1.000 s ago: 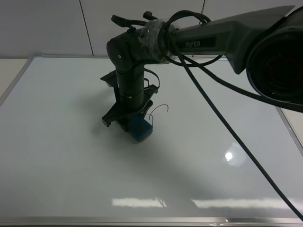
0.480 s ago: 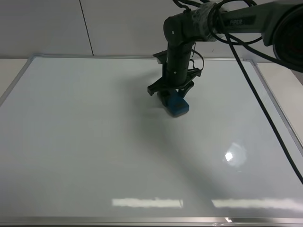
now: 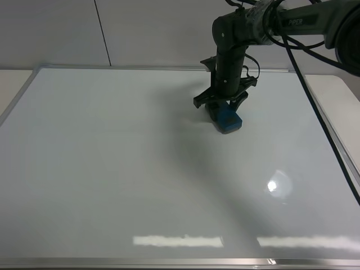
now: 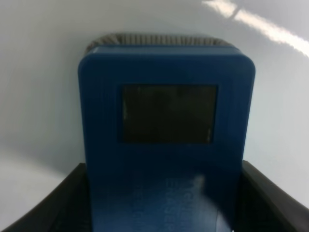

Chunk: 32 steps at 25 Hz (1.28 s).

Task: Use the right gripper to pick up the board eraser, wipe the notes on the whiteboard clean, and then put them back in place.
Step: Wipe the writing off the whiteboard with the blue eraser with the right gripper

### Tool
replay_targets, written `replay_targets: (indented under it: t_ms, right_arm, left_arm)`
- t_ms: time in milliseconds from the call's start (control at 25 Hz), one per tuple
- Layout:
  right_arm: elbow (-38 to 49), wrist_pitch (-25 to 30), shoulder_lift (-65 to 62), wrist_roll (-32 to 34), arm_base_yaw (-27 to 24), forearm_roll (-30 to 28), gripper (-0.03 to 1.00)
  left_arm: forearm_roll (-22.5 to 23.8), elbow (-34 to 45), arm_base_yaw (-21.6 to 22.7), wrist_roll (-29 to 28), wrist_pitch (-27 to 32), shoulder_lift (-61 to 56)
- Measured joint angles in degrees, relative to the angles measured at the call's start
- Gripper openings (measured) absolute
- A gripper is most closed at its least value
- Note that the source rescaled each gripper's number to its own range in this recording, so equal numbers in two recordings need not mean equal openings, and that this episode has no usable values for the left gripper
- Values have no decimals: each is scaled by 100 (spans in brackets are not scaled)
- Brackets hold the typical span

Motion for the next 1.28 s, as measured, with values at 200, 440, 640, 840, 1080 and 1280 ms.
replay_targets:
  t_ms: [200,440,640,840,1080,1280]
  right_arm:
    - [0,-111,0,-171,108,-10,5]
    - [-409,-187,202,-256,508,91,5]
    - [-1408,328,765,-450,997,94,5]
    - [-2570,603,1416,-888,1571,379,5]
    - [-3559,606,1926,-1137,2208,825,5]
    - [-3617,479,1996,-1673,2717,1230,5]
  left_arm:
    - [0,0,0,0,0,0]
    - [0,0,0,0,0,0]
    - [0,0,0,0,0,0]
    - [0,0,0,0,0,0]
    - [0,0,0,0,0,0]
    - [0,0,0,0,0,0]
